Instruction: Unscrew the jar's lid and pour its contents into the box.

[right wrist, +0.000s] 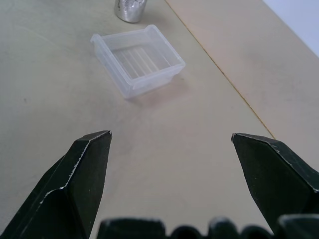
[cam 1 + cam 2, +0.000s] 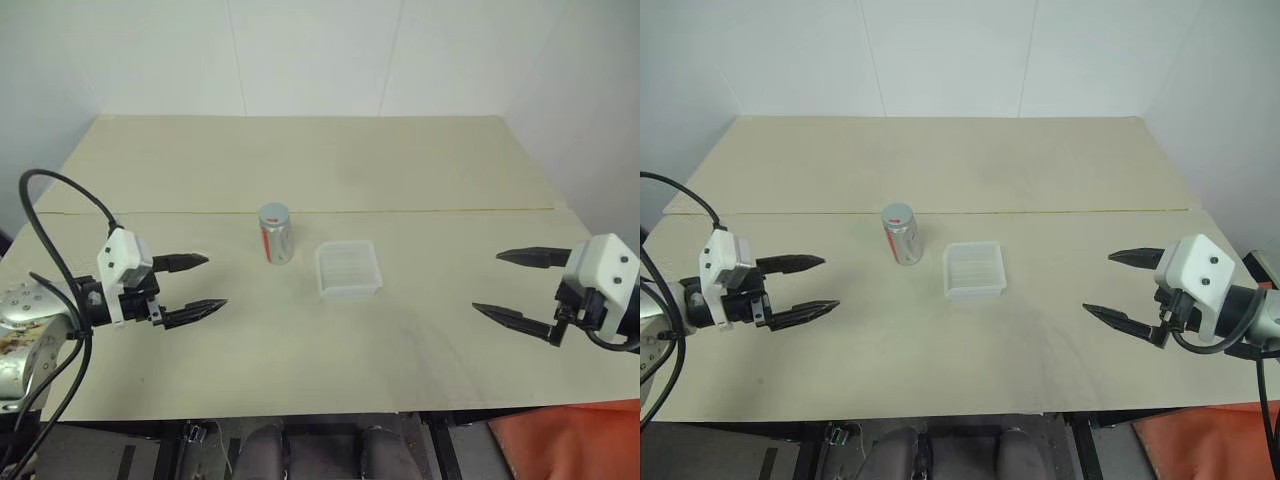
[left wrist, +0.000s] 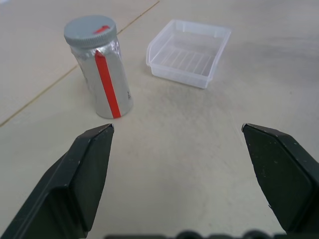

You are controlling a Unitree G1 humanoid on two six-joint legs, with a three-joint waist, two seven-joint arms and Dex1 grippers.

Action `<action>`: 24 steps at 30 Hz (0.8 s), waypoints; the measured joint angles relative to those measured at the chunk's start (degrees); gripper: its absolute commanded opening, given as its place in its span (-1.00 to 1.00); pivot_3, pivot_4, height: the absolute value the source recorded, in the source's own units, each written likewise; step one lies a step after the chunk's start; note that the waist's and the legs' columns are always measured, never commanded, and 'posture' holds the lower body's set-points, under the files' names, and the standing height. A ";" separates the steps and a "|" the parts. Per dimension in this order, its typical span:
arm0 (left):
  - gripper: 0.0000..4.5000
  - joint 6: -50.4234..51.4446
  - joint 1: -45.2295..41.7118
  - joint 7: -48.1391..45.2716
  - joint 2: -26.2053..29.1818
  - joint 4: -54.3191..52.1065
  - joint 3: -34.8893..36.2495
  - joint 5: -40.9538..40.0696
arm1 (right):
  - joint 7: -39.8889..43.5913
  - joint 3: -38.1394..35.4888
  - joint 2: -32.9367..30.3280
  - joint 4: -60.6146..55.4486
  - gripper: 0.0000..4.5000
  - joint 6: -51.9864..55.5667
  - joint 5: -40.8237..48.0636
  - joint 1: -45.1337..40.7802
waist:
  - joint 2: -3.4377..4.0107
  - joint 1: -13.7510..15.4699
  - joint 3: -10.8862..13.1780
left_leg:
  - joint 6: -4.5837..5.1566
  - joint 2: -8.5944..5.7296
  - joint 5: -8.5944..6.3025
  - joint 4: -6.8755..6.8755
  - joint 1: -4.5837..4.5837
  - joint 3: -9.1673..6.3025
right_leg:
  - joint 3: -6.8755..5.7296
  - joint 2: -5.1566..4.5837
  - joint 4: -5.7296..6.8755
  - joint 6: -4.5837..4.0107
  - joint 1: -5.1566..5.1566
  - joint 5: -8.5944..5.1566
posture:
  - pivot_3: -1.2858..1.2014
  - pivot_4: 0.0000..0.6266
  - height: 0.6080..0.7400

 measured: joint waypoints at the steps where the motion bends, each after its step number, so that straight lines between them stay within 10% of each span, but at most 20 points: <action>1: 0.98 0.00 0.29 0.09 0.00 0.00 0.00 0.00 | -0.04 0.07 0.03 0.00 1.00 0.00 -0.02 -0.04 | 0.00 0.00 0.00 | 0.00 0.00 0.00 0.00 0.00 0.00 | 0.00 0.00 0.01 0.00 0.00 0.00 | 0.03 -0.52 1.00; 14: 0.98 -2.54 -0.07 2.61 -2.32 1.30 -1.01 2.48 | -0.58 2.27 0.17 0.27 1.00 -0.37 -0.91 -1.72 | 0.00 0.05 0.00 | 0.00 -0.01 0.00 0.00 0.00 0.00 | 0.00 0.00 0.00 0.00 0.01 0.00 | 0.03 -0.52 1.00; 24: 0.98 -16.05 0.01 10.28 -15.79 9.38 -5.02 9.64 | -9.00 11.15 6.47 -2.81 1.00 0.90 -2.60 -6.00 | 0.02 0.00 -0.02 | 0.00 -0.03 0.00 0.02 0.02 -0.01 | 0.01 -0.02 0.04 -0.01 0.02 0.02 | 0.03 -0.52 1.00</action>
